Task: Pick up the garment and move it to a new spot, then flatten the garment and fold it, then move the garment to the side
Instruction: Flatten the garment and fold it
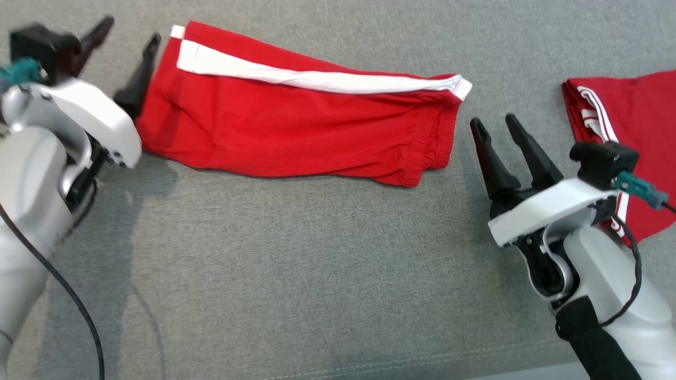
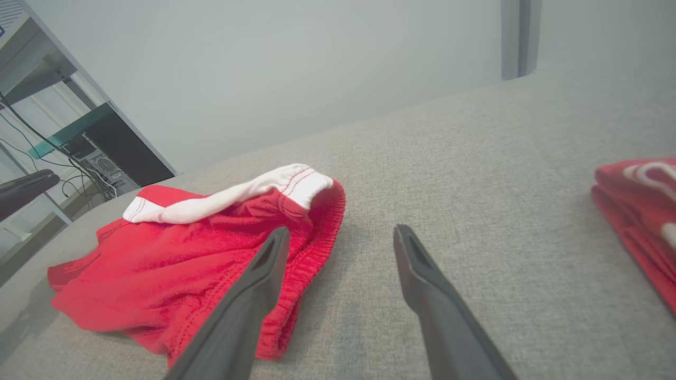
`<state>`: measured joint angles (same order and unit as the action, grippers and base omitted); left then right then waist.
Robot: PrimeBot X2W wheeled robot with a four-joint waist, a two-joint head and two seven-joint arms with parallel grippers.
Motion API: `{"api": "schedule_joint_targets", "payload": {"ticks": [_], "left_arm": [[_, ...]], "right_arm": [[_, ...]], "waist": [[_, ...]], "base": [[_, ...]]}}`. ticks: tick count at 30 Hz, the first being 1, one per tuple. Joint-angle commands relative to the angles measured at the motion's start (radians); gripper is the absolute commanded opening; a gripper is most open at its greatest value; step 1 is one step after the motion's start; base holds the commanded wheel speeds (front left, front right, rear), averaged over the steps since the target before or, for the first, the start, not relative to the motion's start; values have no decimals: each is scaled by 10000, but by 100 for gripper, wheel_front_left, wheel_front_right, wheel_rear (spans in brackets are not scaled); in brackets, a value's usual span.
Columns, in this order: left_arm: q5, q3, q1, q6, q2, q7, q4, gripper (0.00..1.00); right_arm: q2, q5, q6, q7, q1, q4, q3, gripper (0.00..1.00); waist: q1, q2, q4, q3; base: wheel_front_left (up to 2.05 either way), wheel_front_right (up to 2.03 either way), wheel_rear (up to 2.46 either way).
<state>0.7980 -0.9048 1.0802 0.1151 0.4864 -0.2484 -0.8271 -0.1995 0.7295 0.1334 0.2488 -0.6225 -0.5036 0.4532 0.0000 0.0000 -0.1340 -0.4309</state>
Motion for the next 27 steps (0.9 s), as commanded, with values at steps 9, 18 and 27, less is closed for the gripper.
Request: {"api": "schedule_joint_targets", "payload": {"ticks": [9, 18, 27], "left_arm": [[-981, 2319, -2926, -982, 19, -131, 2693, 100], [-1990, 3728, -5292, -1242, -678, -132, 4234, 100], [-3050, 5128, -7123, -1277, -1483, -133, 5404, 100]], "right_arm": [[-90, -24, -27, 129, 1289, 204, -121, 100], [-59, 67, -27, 129, 1932, 112, -339, 100], [88, 26, -27, 129, 2370, -12, -648, 100]], "waist": [[0, 0, 749, 1131], [0, 0, 1175, 1720], [0, 0, 1447, 1966]], "base": [[0, 0, 0], [0, 0, 0], [0, 0, 0]]}}
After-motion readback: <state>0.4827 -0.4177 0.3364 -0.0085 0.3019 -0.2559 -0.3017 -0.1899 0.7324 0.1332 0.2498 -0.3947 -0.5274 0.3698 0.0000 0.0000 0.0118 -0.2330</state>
